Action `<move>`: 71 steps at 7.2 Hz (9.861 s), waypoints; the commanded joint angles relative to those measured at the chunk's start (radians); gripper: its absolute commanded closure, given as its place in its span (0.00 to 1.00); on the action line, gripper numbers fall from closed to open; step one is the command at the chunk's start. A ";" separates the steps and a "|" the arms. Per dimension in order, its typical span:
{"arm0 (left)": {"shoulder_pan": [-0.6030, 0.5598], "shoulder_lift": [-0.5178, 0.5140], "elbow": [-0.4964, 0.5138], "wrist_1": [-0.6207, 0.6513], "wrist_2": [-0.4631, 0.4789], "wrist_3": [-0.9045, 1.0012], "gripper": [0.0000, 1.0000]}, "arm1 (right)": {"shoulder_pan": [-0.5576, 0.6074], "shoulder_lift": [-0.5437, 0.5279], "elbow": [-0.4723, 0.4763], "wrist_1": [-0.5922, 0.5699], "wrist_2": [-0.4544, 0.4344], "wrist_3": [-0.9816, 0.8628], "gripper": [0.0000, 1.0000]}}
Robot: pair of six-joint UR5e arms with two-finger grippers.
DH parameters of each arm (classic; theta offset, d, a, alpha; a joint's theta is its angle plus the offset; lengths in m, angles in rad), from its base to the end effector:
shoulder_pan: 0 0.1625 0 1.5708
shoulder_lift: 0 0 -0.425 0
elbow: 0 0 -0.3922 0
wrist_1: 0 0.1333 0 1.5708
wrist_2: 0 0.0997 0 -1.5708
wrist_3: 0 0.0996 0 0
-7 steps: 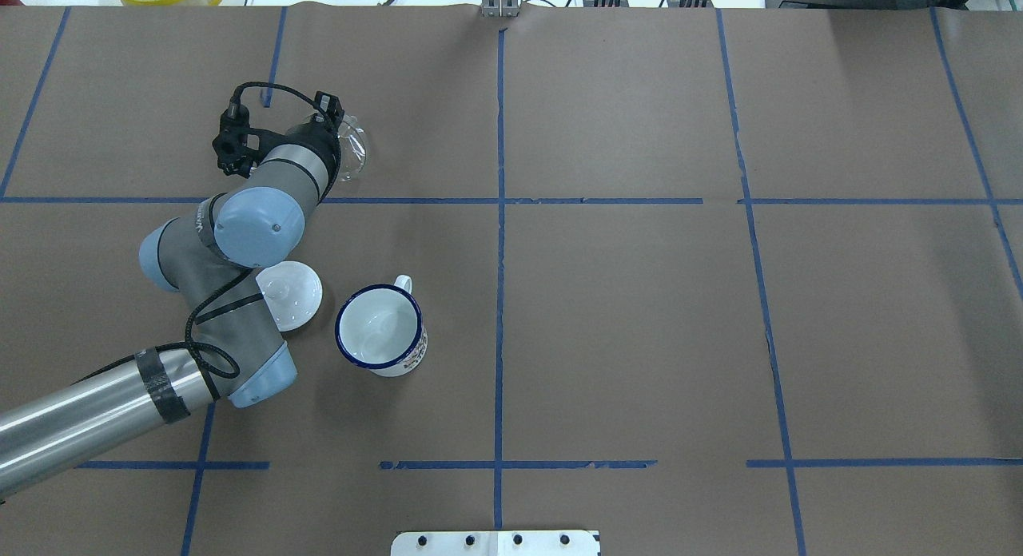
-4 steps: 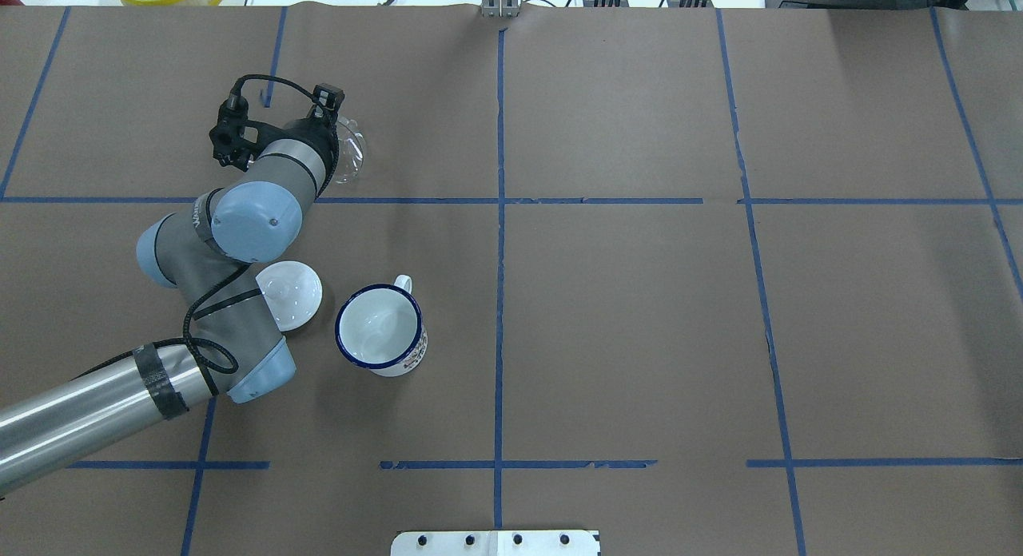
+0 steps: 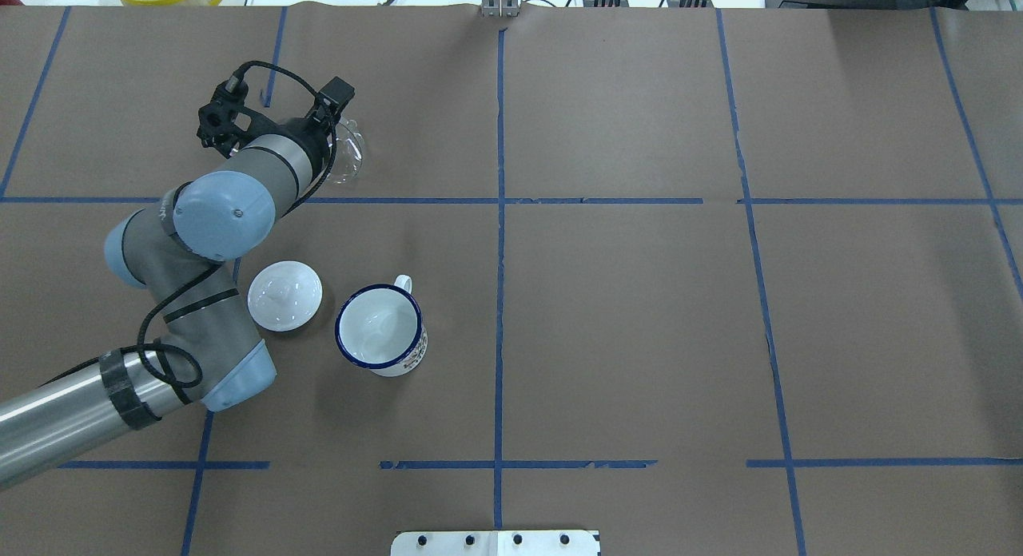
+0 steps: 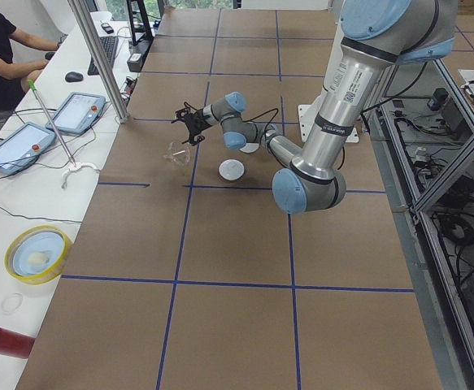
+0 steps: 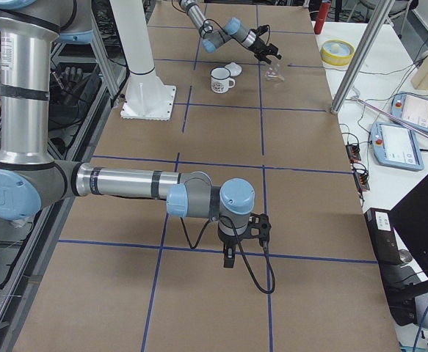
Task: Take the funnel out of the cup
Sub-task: 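Carry the funnel farther from the robot and lower it onto the table, then open the left gripper to release the funnel and raise it, then move the left gripper down to the white lid and grasp its knob, then lift the white lid and carry it over the mug with the left gripper, then lower the lid onto the mug opening and hold it seated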
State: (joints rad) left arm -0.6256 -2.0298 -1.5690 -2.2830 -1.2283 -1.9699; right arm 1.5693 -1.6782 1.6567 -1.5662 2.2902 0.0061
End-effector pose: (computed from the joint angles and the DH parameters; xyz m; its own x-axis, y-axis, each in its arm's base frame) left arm 0.4418 -0.5249 0.3153 -0.0199 -0.4372 -0.8992 0.8622 0.4478 -0.2368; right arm 0.0670 -0.4451 0.6701 0.7522 0.0161 0.6587 -0.0031 0.9998 -0.0209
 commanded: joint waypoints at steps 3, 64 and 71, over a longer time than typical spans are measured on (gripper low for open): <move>-0.025 0.095 -0.233 0.320 -0.441 0.401 0.00 | 0.000 0.000 0.000 0.000 0.000 0.000 0.00; 0.099 -0.082 -0.464 0.933 -0.669 0.477 1.00 | 0.000 0.000 0.000 0.000 0.000 0.000 0.00; 0.103 -0.082 -0.451 0.927 -0.665 0.437 1.00 | 0.000 0.000 0.000 0.000 0.000 0.000 0.00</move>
State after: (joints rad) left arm -0.5231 -2.1130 -2.0228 -1.3546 -1.8929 -1.5335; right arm 1.5692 -1.6782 1.6567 -1.5662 2.2902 0.0061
